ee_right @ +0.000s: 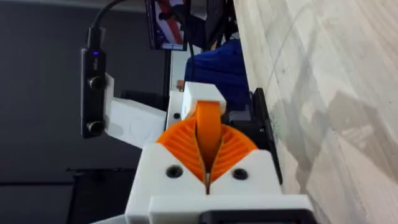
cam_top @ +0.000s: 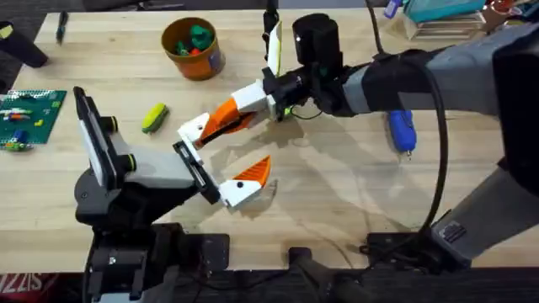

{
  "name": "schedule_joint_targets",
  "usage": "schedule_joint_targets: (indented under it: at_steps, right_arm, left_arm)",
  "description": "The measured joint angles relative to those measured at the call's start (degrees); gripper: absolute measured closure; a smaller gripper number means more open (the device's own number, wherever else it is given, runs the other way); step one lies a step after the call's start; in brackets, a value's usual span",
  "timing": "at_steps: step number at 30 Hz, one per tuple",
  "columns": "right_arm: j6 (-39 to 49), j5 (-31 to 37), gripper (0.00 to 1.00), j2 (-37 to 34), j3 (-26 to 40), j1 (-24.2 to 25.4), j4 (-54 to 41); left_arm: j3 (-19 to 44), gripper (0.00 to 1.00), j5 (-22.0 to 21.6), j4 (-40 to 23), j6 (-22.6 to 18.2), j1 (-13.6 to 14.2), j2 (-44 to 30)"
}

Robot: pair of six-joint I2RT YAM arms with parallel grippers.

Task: Pick up the gripper from the table and insert it into the empty holder that is missing its gripper. Then pick up a screw, insert it into the mounting hole, and use the screwdriver to tighten it. Finally, clean up the table by picking up the vegetable and placing it into the bucket.

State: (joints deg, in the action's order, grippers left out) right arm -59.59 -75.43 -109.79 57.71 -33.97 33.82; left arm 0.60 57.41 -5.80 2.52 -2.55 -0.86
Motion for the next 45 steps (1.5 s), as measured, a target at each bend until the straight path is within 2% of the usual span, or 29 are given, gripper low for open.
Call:
schedule_joint_targets:
  at_steps: [16,21,25,27,31,32,38,45]
  right_arm:
    - [0.0,1.0,0.987,0.0,0.0,-0.5,0.1]
    - [-0.2,1.0,0.738,-0.5,0.0,-0.4,-0.8]
    - [-0.2,0.6,0.64,-1.1,0.0,-0.3,-0.5]
    - [-0.2,0.5,0.56,-1.1,0.0,-0.1,-0.5]
    - [-0.1,0.2,0.085,-1.7,-0.1,1.0,-0.7]
    - [0.0,0.1,0.028,-1.8,-0.2,1.6,-0.7]
    - [0.0,-0.1,0.009,-1.8,-0.2,7.2,2.2]
    - [0.9,-1.2,0.008,-1.8,0.2,18.0,3.4]
  left_arm:
    - [0.0,0.015,-0.3,0.0,0.9,-0.3,0.0]
    - [0.0,0.015,-0.2,0.0,-0.2,-0.3,0.0]
    - [0.0,0.015,-0.2,0.0,-0.7,-0.3,0.0]
    - [0.0,0.015,-0.1,0.1,-1.2,-0.3,0.1]
    - [0.0,0.015,0.5,0.0,-2.1,0.1,0.2]
    - [0.0,0.015,0.5,0.0,-2.2,0.2,0.2]
    - [0.0,0.015,0.7,0.0,-2.5,0.2,0.2]
    - [0.0,0.015,0.9,0.0,-2.6,0.2,0.2]
